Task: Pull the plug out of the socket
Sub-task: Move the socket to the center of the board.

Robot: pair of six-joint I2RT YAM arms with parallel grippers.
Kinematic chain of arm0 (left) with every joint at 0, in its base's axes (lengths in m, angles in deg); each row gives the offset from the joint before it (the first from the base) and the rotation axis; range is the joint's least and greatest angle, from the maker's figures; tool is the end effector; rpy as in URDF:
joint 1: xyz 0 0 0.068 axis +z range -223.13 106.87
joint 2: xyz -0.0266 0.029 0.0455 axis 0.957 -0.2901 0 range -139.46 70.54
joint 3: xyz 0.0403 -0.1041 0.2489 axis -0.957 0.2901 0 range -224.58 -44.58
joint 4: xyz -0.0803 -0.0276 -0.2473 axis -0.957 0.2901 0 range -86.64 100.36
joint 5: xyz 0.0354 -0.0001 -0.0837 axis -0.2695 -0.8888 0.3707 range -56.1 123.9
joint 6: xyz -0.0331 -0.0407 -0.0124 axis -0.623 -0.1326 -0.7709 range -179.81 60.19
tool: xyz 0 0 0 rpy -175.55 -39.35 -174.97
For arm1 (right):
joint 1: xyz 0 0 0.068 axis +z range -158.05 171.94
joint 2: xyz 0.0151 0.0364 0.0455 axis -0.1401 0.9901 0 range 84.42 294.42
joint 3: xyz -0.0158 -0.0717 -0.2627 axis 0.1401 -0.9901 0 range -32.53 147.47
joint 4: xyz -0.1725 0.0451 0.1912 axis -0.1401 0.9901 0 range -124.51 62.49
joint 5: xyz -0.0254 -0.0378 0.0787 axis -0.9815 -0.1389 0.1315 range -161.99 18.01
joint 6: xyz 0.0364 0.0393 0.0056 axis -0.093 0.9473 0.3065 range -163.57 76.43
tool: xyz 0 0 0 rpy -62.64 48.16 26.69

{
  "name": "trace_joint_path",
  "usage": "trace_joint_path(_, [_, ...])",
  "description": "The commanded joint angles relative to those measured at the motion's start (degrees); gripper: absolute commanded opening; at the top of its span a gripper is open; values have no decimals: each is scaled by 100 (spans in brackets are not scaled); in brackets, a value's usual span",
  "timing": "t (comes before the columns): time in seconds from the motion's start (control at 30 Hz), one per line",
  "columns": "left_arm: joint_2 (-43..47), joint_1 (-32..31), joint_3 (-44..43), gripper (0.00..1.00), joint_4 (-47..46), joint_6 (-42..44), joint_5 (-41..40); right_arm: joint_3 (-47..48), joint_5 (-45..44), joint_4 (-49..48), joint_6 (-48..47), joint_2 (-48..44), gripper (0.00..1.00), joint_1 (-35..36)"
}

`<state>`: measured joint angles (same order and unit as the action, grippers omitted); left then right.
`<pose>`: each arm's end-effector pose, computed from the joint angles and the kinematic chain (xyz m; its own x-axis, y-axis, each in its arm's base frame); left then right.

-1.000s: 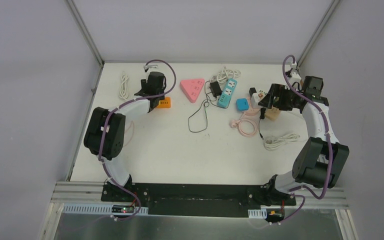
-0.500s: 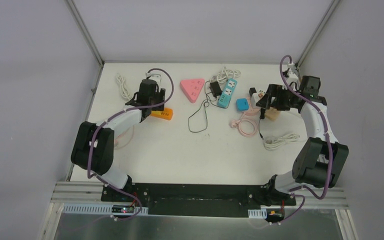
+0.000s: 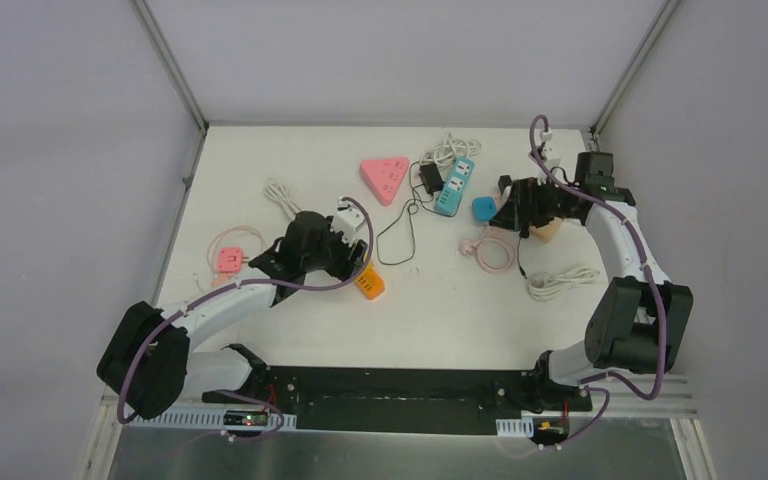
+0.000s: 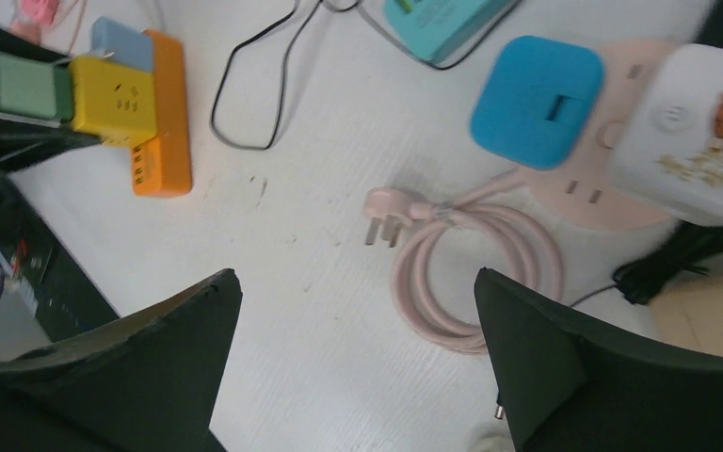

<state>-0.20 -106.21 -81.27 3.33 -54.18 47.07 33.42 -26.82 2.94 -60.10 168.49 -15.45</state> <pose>0.2131 -0.1484 0.2144 -0.3988 0.3737 -0.8374 0.7324 0.6794 -0.0456 0.3011 -0.0136 0.2752 -0.6967 -0.1118 -0.7086 -0.5270 0.7500 0.3998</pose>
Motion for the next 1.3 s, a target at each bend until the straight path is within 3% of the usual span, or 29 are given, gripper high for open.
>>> trace_joint_path(0.0, [259, -340, 440, 0, -606, -51, 1130, 211, 1043, 798, -1350, 9, 100, 298])
trace_joint_path(0.17, [-14, -978, 402, 0, -646, 285, 1290, 310, 1373, 1745, -2623, 39, 100, 670])
trace_joint_path(0.43, [-672, -1974, -40, 0, -494, 725, 948, 157, 1638, 2417, -4031, -85, 100, 1072])
trace_joint_path(0.63, [-1032, -2233, -282, 34, -382, 638, 457, -124, 1888, 3236, -6002, -227, 100, 1204])
trace_joint_path(0.77, [-878, -2243, -336, 73, -372, 420, 255, -162, 1880, 3391, -6295, -241, 100, 1252])
trace_joint_path(0.83, [-735, -2243, -339, 86, -345, 389, 211, -162, 1869, 3384, -6317, -242, 100, 1294])
trace_joint_path(0.87, [-662, -2238, -333, 98, -334, 368, 198, -162, 1861, 3387, -6326, -245, 100, 1311])
trace_joint_path(1.27, [623, -2233, -47, 99, 257, 412, 262, -153, 1814, 3093, -6083, -376, 100, 1729])
